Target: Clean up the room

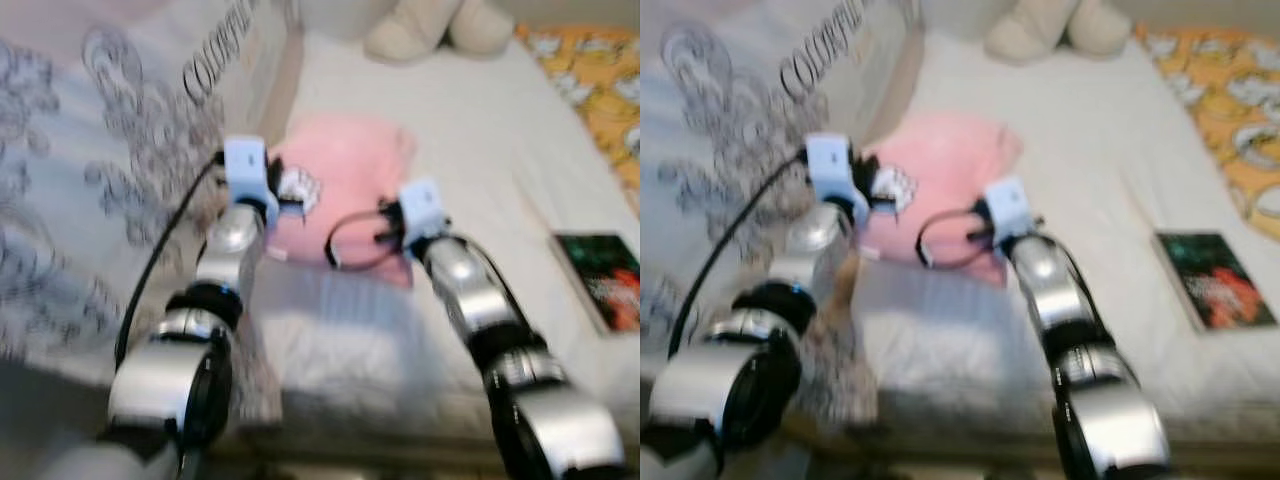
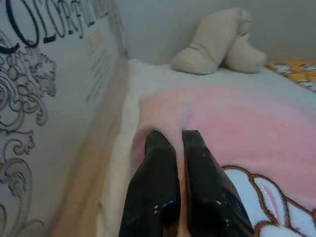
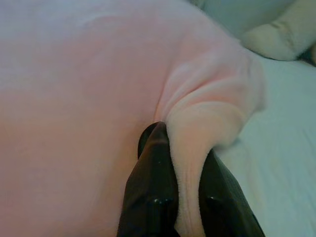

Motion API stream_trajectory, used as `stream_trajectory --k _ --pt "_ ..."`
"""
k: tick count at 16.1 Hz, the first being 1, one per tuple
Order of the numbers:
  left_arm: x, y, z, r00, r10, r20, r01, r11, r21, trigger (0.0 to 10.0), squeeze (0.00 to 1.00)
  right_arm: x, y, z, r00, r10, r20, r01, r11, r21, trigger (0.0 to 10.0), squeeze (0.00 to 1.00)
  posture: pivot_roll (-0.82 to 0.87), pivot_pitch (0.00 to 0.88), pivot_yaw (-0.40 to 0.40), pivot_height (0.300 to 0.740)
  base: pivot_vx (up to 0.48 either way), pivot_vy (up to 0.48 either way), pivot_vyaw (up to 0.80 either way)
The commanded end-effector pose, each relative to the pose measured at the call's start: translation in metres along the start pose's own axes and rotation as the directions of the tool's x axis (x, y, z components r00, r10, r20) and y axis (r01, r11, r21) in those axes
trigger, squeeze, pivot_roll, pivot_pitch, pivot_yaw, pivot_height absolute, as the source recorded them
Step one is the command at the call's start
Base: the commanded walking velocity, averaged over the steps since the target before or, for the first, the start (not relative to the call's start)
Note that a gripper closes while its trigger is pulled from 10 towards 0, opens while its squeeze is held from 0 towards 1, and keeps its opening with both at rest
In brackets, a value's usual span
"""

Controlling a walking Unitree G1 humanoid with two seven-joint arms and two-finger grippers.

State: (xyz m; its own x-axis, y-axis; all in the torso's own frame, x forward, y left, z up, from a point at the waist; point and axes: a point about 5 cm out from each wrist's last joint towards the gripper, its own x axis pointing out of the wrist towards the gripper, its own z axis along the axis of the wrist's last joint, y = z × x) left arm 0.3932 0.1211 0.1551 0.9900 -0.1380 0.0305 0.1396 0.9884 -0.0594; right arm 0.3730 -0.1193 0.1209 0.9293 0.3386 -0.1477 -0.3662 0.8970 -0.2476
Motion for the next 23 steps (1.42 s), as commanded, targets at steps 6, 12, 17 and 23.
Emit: stream_trajectory --k 6,12,17,23 --pt "-0.016 0.015 -0.041 0.971 0.191 -0.144 -0.183 0.981 0.068 10.0 0.00 -0.007 0.017 -0.049 0.953 0.124 -0.278 -0.176 0.969 -0.171 10.0 0.00 -0.13 0.000 0.050 0.740 0.120 0.000 0.00" --pt "-0.026 0.039 -0.036 0.935 0.354 -0.012 -0.353 0.934 0.056 10.0 0.00 0.003 0.029 -0.026 0.969 0.185 -0.165 -0.226 0.933 -0.280 10.0 0.00 -0.13 0.000 0.048 0.740 0.000 0.000 0.00" --pt "-0.031 0.019 -0.047 0.941 0.337 -0.023 -0.335 0.940 0.058 10.0 0.00 -0.004 0.017 -0.039 0.960 0.146 -0.237 -0.227 0.903 -0.365 10.0 0.00 -0.10 0.000 0.026 0.740 0.000 0.000 0.00" --pt "-0.027 -0.006 -0.058 0.965 0.238 -0.112 -0.228 0.969 0.095 10.0 0.00 -0.009 0.012 -0.052 0.955 0.084 -0.283 -0.192 0.905 -0.379 10.0 0.00 -0.11 0.000 0.027 0.740 0.000 0.000 0.00"
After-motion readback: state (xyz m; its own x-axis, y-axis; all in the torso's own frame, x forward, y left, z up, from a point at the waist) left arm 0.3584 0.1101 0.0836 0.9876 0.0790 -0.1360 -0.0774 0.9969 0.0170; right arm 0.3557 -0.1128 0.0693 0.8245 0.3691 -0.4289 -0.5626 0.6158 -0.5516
